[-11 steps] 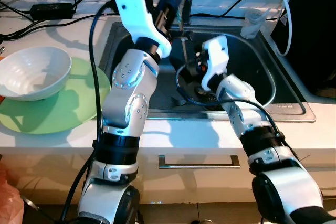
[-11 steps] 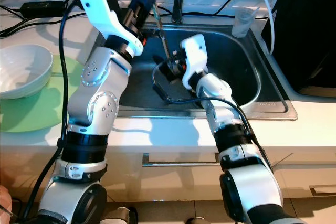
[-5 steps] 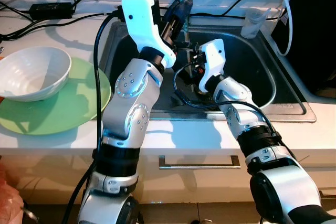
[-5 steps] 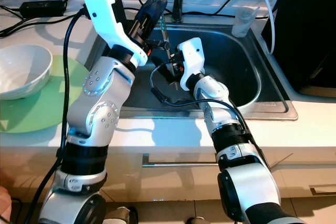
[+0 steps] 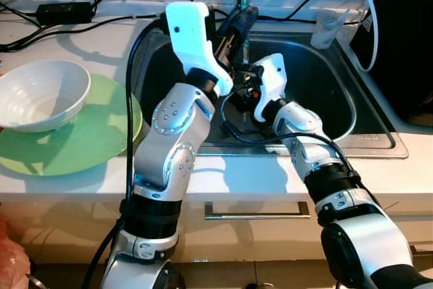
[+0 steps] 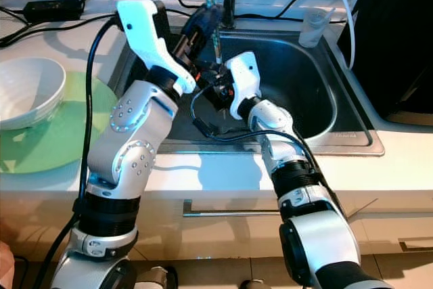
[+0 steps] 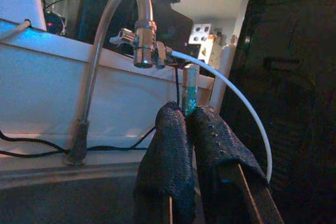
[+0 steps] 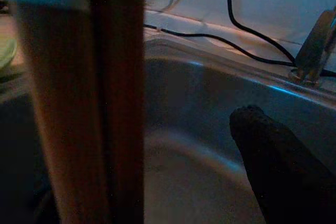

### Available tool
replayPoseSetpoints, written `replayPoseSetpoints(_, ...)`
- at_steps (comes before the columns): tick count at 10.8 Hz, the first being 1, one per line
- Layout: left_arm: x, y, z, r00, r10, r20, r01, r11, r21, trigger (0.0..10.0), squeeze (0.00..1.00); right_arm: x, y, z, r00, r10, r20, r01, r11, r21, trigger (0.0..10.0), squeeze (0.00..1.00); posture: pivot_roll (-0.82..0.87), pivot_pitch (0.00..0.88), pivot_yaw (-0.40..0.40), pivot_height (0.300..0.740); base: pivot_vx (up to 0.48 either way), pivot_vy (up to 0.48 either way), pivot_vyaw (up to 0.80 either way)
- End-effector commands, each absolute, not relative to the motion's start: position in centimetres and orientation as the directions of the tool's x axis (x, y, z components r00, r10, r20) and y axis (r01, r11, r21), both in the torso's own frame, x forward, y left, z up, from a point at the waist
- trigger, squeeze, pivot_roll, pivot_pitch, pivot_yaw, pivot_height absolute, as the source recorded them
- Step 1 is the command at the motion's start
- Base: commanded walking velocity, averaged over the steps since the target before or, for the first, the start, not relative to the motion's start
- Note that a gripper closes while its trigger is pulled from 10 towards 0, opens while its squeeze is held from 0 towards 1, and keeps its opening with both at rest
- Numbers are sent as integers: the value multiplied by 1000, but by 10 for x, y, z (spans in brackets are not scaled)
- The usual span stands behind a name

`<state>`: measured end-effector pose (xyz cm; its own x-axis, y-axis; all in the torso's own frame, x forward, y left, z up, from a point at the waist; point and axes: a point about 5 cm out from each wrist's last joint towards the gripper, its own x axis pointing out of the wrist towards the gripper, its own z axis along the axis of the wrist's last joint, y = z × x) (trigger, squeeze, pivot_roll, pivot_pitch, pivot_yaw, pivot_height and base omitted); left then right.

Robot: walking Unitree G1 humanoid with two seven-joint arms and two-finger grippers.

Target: Kitchen organization

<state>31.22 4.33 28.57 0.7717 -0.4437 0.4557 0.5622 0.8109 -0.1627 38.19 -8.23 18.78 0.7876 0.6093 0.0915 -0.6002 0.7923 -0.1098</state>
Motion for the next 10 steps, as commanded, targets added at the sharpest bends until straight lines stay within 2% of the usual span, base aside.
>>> replayPoseSetpoints(1,311,43,278,786,-443,431,556,812,-179,4627,0,385,-86,198,796,589,137,-581,808,-98,0,0,7,108,-21,740,0,0,0)
replayPoseSetpoints(3,311,43,278,788,-439,431,552,815,-179,4941,0,385,-87,198,796,591,134,-582,807,-101,0,0,6,108,-23,740,0,0,0)
replayPoseSetpoints(4,311,44,278,789,-438,431,550,816,-178,5412,0,385,-87,198,796,590,134,-581,807,-102,0,0,7,107,-23,740,0,0,0)
replayPoseSetpoints(5,311,44,277,790,-438,428,548,819,-173,6510,0,386,-87,198,797,588,136,-579,809,-102,0,0,8,108,-23,740,0,0,0)
replayPoseSetpoints(6,312,45,277,791,-438,427,545,822,-168,6667,0,386,-87,198,798,587,136,-578,809,-102,0,0,8,108,-23,740,0,0,0)
replayPoseSetpoints(7,312,46,277,790,-436,430,539,829,-149,9255,0,386,-87,198,799,586,135,-577,810,-104,0,0,8,107,-23,740,0,0,0)
replayPoseSetpoints(8,313,47,277,790,-438,430,537,832,-139,10000,0,386,-87,198,800,584,134,-575,812,-104,0,0,8,106,-24,740,0,0,0)
replayPoseSetpoints(10,312,46,276,786,-444,429,537,835,-120,10000,0,386,-87,197,801,584,133,-574,812,-106,0,0,8,106,-23,740,0,0,0)
